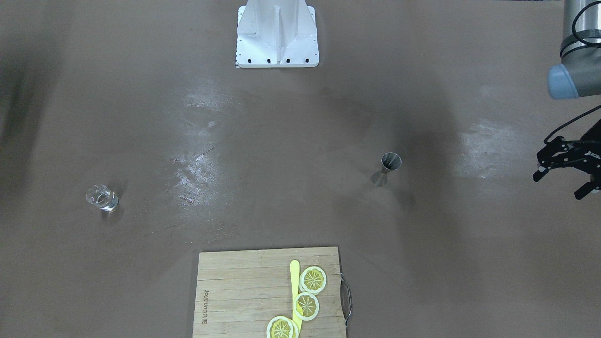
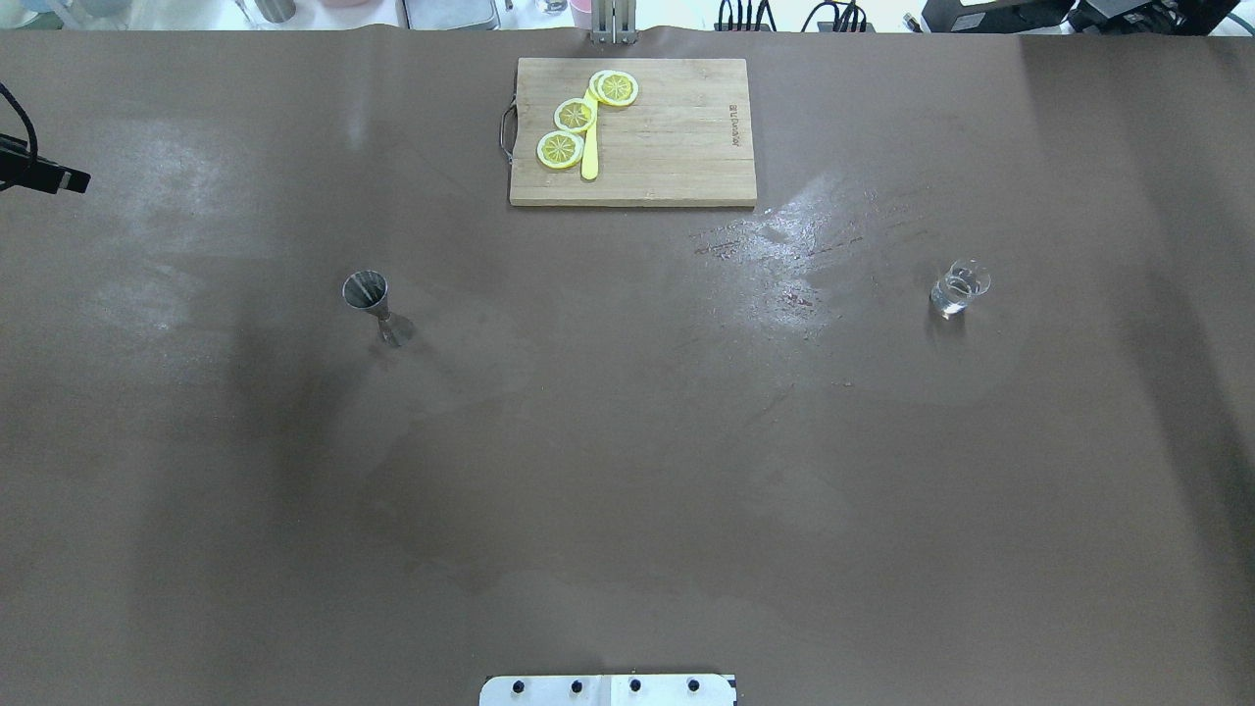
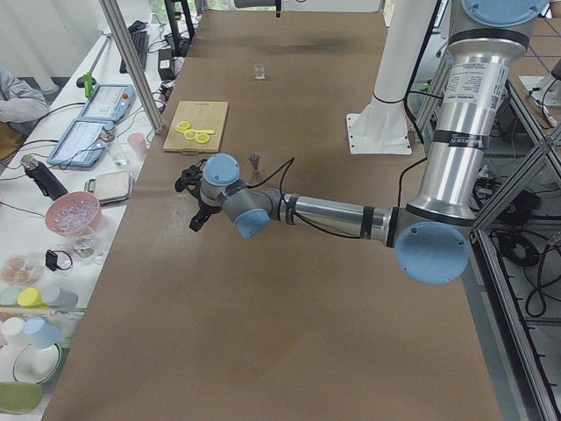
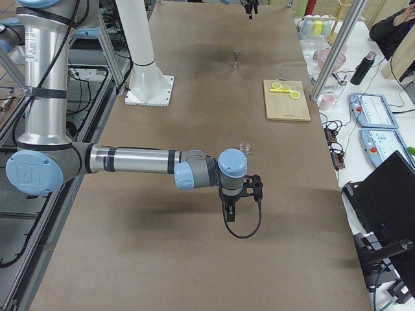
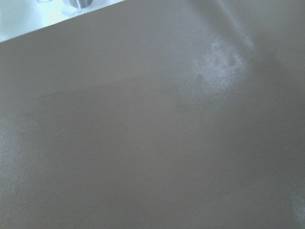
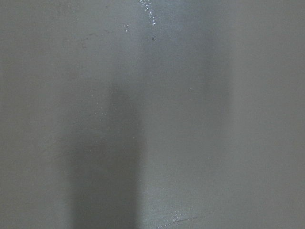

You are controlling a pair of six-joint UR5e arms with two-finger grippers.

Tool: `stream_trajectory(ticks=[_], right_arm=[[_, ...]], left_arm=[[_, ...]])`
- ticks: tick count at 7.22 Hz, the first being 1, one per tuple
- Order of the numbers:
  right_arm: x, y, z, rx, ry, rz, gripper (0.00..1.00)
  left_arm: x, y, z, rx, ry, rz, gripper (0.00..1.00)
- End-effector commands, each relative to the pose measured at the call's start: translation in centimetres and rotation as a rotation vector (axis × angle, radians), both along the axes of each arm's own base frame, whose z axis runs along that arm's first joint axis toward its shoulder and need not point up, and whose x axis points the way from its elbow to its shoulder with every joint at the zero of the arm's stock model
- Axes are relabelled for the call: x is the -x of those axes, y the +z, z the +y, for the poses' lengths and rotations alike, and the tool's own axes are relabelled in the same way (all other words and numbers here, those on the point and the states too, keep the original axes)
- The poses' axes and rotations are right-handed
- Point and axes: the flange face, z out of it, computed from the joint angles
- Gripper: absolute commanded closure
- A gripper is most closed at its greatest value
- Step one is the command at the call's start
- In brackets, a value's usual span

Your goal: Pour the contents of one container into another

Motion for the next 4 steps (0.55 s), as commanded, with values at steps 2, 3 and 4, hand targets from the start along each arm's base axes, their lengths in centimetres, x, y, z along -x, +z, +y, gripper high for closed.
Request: stream_trajectory(ticks=[2, 3, 4], right_arm=[[0.1, 0.5, -0.1, 0.008, -0.001, -0.005, 0.0], [0.2, 0.4, -0.1, 0.014, -0.003, -0.021, 0.0], [0.3, 0.1, -0.5, 0.007, -0.006, -0.025, 0.0]], left_arm=[[-4.6, -7.3, 9.6, -0.249, 0.022, 0.002, 0.01], [-5.7, -8.4, 11.0, -0.344, -0.076, -0.043, 0.01], [-9.4, -9.4, 13.0, -0.468, -0.145, -0.03, 0.01]])
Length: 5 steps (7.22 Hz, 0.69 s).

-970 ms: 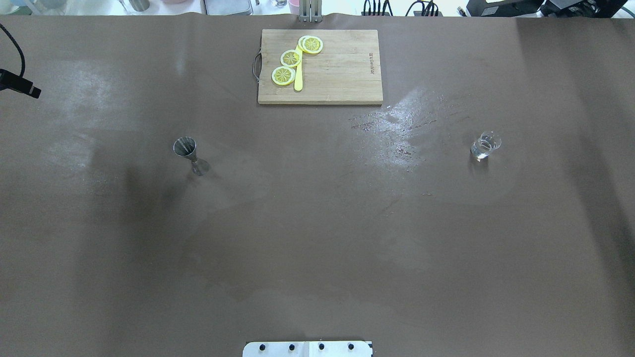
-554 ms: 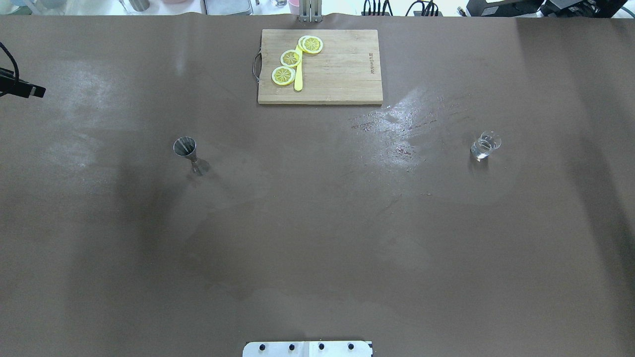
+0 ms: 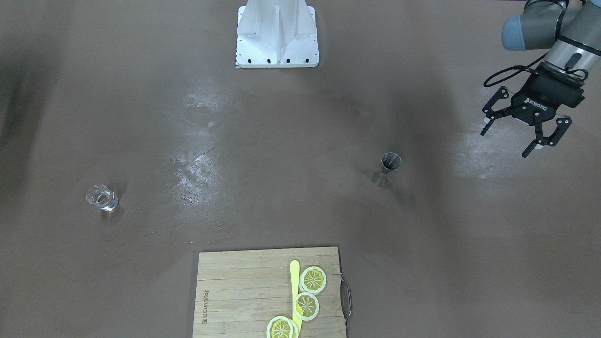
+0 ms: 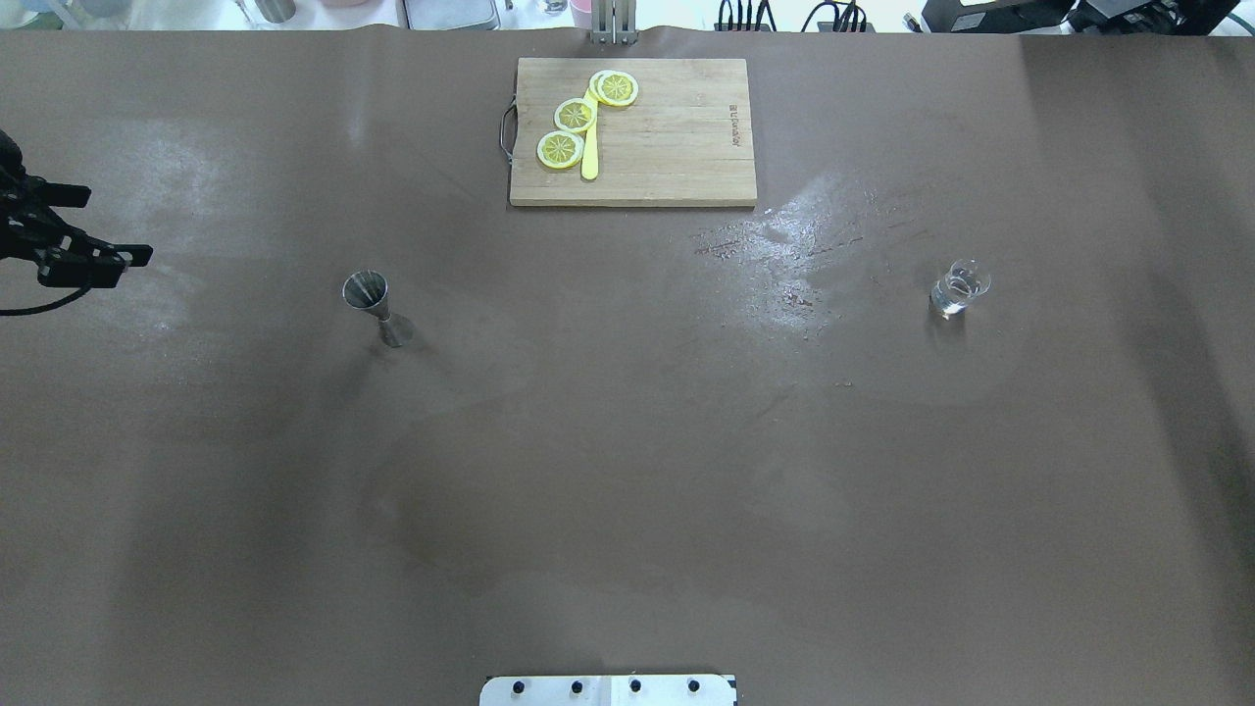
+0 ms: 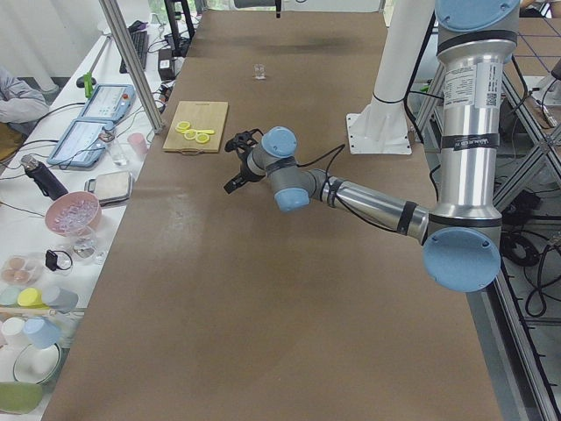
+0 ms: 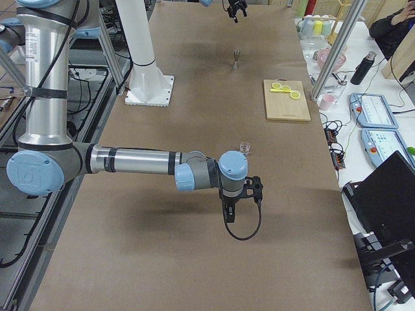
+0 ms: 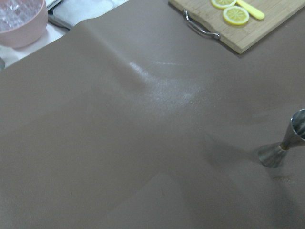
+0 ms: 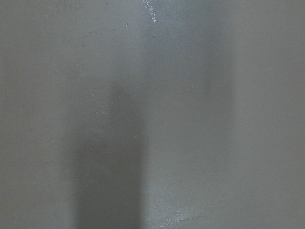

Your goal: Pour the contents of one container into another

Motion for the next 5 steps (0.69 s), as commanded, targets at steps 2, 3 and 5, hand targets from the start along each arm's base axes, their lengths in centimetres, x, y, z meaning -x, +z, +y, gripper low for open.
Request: stream_trajectory(ticks=[2, 3, 5], right_arm=[[0.2, -0.5, -0.5, -0.013, -0.003, -0.012, 0.0], [0.3, -1.6, -0.8, -0.036, -0.006, -0.03, 0.0], [1.5, -5.0, -2.6, -0.082, -0.041, -0.172, 0.0]], left_arm=[[-2.8, -2.2, 5.1, -0.232, -0.234, 0.031, 0.01], [-2.2, -2.6, 6.1, -0.243, -0.257, 0.024, 0.01], [-2.9, -3.1, 7.0, -0.316, -0.285, 0.1, 0.01]])
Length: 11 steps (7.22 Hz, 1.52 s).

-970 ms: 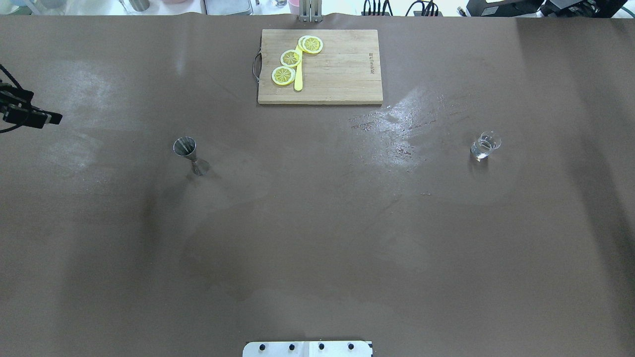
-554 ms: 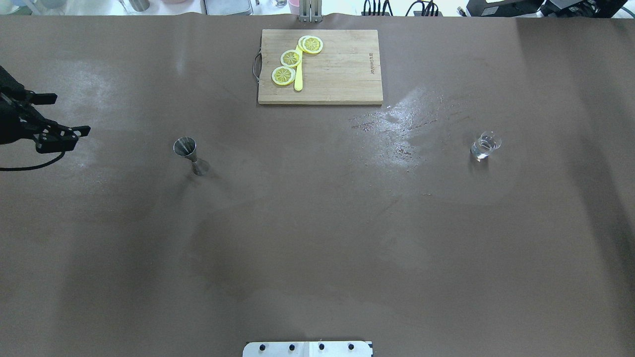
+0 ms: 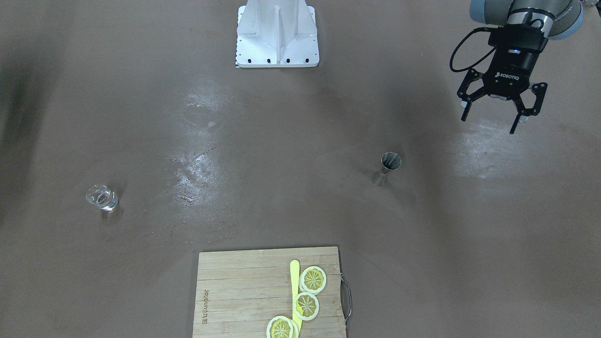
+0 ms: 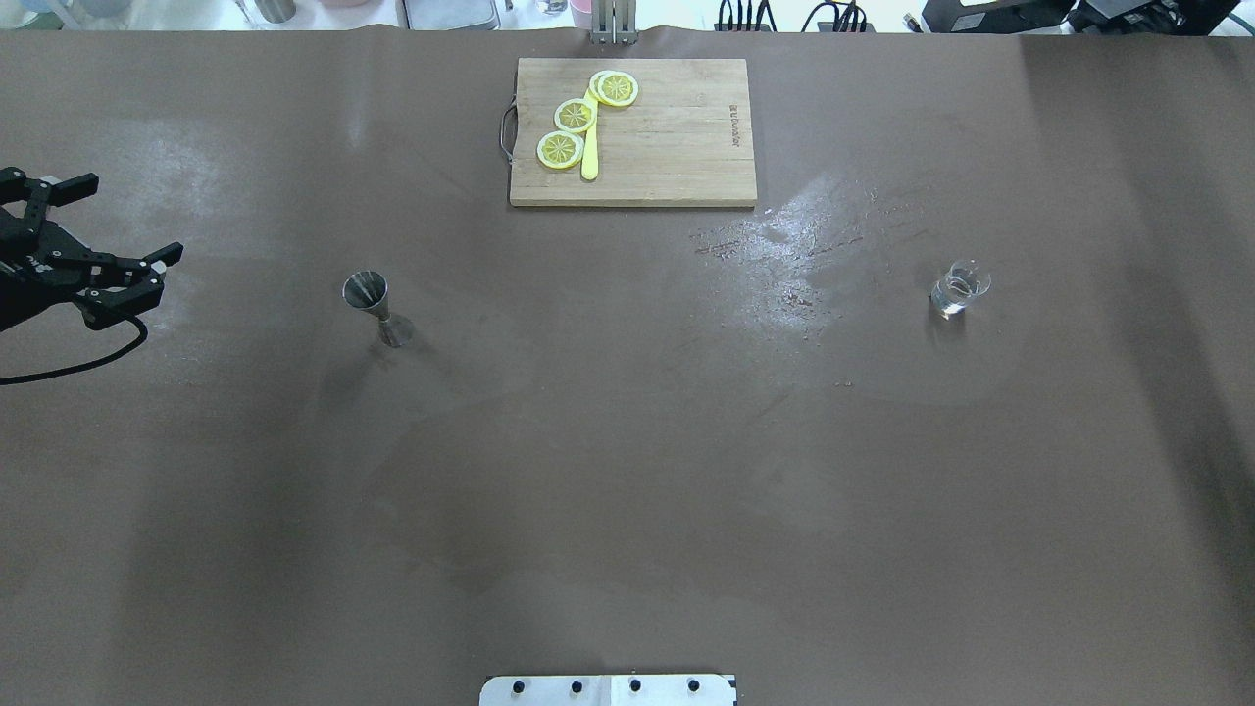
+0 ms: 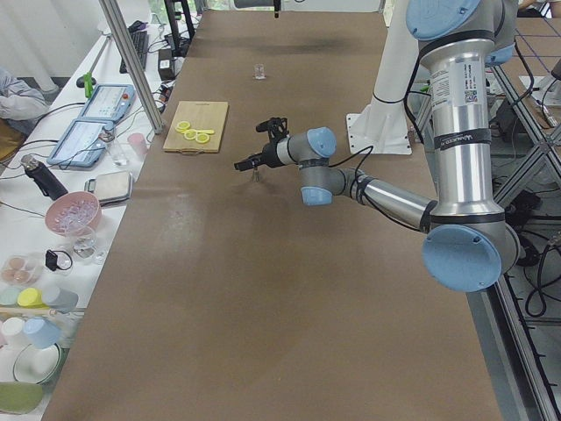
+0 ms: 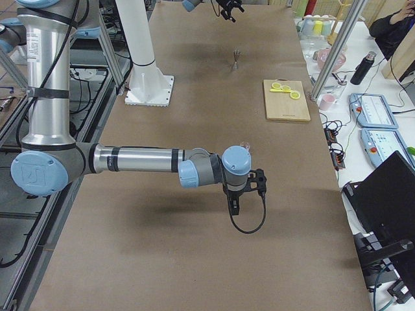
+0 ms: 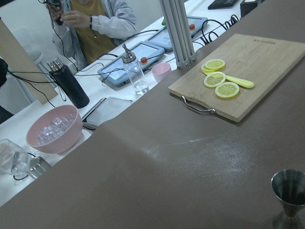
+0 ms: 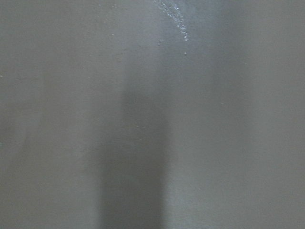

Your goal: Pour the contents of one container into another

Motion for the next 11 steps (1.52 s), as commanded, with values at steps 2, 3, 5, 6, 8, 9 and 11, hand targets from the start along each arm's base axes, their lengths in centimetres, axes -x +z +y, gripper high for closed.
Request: stream_trajectory(ticks=[2, 3, 5, 6, 8, 9, 11], right_arm=[[4.2, -4.5, -1.3, -0.217, -0.114, -0.147, 0.0], [7.5, -5.3, -1.2, -0.299, -0.178, -0.151, 0.0], [13.7, -10.1, -3.2, -0.442, -0.269, -0.14, 0.0], [17.9, -11.0, -2.0, -0.535, -0.349, -0.184, 0.0], [20.1, -10.8, -1.1, -0.695, -0.379, -0.184, 0.0], [19.8, -10.6, -0.7, -0.811, -0.419, -0.183, 0.0], [18.2, -8.5, -1.2, -1.075, -0.536, -0.125, 0.0]], left_arm=[[-3.7, -0.1, 3.4, -0.107, -0.062, 0.115, 0.01], [-4.5, -0.1, 4.7, -0.131, -0.077, 0.165, 0.01], [-4.9, 1.3, 7.1, -0.162, -0.079, 0.265, 0.01], [-5.4, 1.7, 8.9, -0.161, -0.117, 0.315, 0.01], [-6.4, 2.2, 10.3, -0.138, -0.18, 0.305, 0.01], [-7.1, 2.3, 10.9, -0.132, -0.173, 0.3, 0.01], [-8.4, 2.4, 11.7, -0.124, -0.237, 0.29, 0.01]])
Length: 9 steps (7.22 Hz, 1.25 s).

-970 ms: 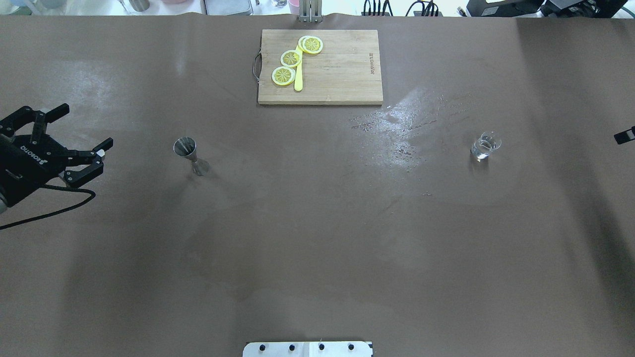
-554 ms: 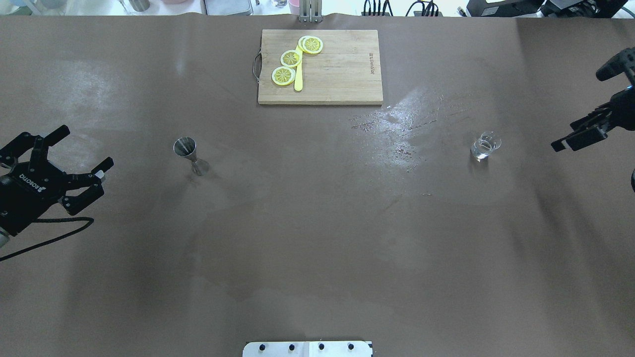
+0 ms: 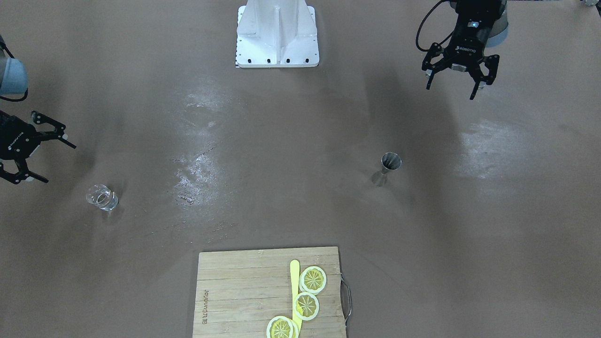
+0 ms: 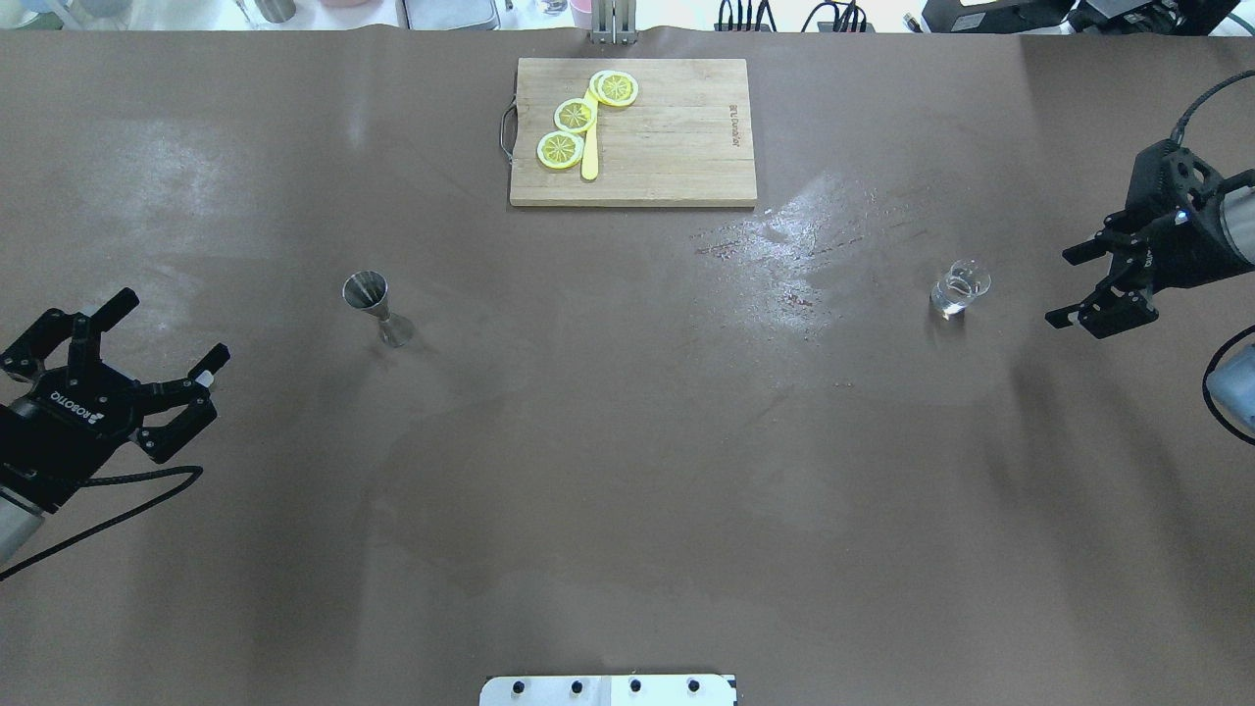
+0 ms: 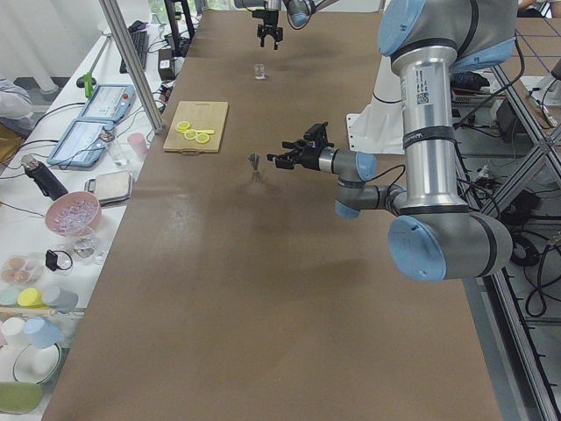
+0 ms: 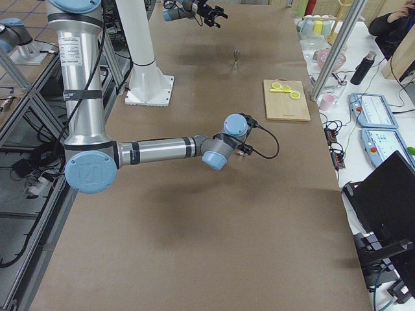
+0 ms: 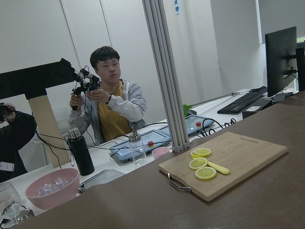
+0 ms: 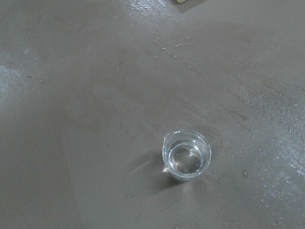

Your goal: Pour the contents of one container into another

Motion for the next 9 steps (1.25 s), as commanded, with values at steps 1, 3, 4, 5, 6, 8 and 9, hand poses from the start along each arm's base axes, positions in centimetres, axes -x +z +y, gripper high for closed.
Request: stream_trajectory(ticks=[1, 3, 4, 5, 6, 8, 9], right_arm=[[-0.4, 2.6, -0.2, -0.178, -0.068, 0.035, 0.0], [1.1, 4.2, -0.2, -0.287, -0.09, 0.048, 0.0], [1.7, 5.2, -0.5, -0.345, -0.076, 0.037, 0.0], [2.2, 5.5, -1.4, -0.355, -0.071, 0.028, 0.0], [2.6, 5.3, -1.6, -0.355, -0.074, 0.024, 0.0], [3.3, 4.3, -1.8, -0.351, -0.128, -0.022, 0.0], [3.9, 3.5, -2.9, -0.359, -0.14, -0.036, 0.0]], left_arm=[[-2.0, 0.2, 1.3, 0.022, -0.05, 0.003, 0.01], [-2.5, 0.0, 1.4, 0.034, -0.085, 0.008, 0.02], [-4.0, -0.2, 1.1, 0.074, -0.136, -0.011, 0.03], [-5.8, -0.4, 0.6, 0.148, -0.206, -0.018, 0.03], [-7.2, 0.1, 0.5, 0.21, -0.253, -0.007, 0.03], [-9.5, 1.0, 1.3, 0.267, -0.251, 0.05, 0.03], [-10.3, 1.7, 1.8, 0.287, -0.241, 0.085, 0.03]])
